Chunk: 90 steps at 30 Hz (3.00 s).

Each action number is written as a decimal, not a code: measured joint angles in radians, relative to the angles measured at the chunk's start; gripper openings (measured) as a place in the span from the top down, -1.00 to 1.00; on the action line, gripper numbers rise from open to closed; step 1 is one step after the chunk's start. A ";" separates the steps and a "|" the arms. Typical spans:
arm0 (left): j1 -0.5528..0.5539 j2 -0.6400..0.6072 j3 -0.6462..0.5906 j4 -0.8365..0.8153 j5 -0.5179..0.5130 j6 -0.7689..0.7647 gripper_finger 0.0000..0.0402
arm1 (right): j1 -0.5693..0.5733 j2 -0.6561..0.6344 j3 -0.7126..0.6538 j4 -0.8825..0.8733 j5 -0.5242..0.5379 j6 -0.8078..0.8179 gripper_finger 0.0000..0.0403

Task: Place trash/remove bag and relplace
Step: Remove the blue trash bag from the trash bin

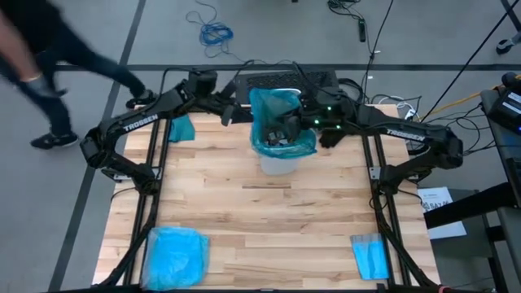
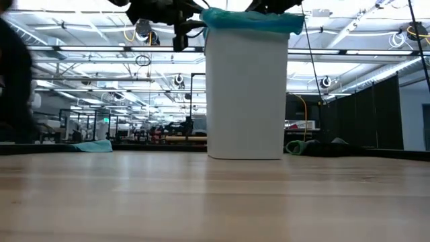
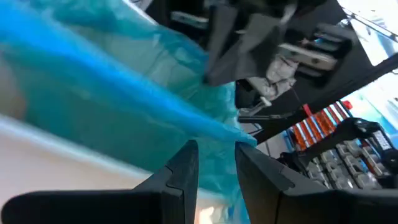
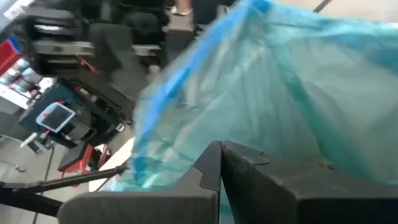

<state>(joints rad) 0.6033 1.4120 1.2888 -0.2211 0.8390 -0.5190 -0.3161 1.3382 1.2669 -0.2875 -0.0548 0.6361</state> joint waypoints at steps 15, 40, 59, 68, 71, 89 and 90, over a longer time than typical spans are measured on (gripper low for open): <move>-0.020 0.023 0.003 0.159 0.093 -0.130 0.49 | -0.010 0.025 -0.002 0.056 -0.042 0.012 1.00; -0.041 -0.205 -0.007 -0.534 -0.205 0.256 0.49 | 0.163 -0.071 -0.002 0.093 -0.005 -0.360 0.99; -0.056 -0.204 -0.008 -0.454 -0.227 0.229 0.49 | 0.261 0.150 0.187 -0.030 -0.018 -0.588 0.18; -0.056 -0.204 -0.008 -0.450 -0.227 0.229 0.49 | 0.275 0.341 0.476 -0.357 0.194 -0.623 0.17; -0.056 -0.204 -0.008 -0.451 -0.227 0.229 0.49 | 0.265 0.370 0.496 -0.368 0.187 -0.592 0.18; -0.056 -0.204 -0.008 -0.454 -0.219 0.246 0.49 | 0.251 0.308 0.497 -0.318 0.134 -0.480 1.00; -0.056 -0.204 -0.008 -0.453 -0.218 0.246 0.49 | 0.248 0.289 0.497 -0.312 0.135 -0.471 1.00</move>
<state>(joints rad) 0.5472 1.2076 1.2811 -0.6741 0.6215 -0.2729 -0.0676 1.6268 1.7638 -0.5996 0.0802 0.1646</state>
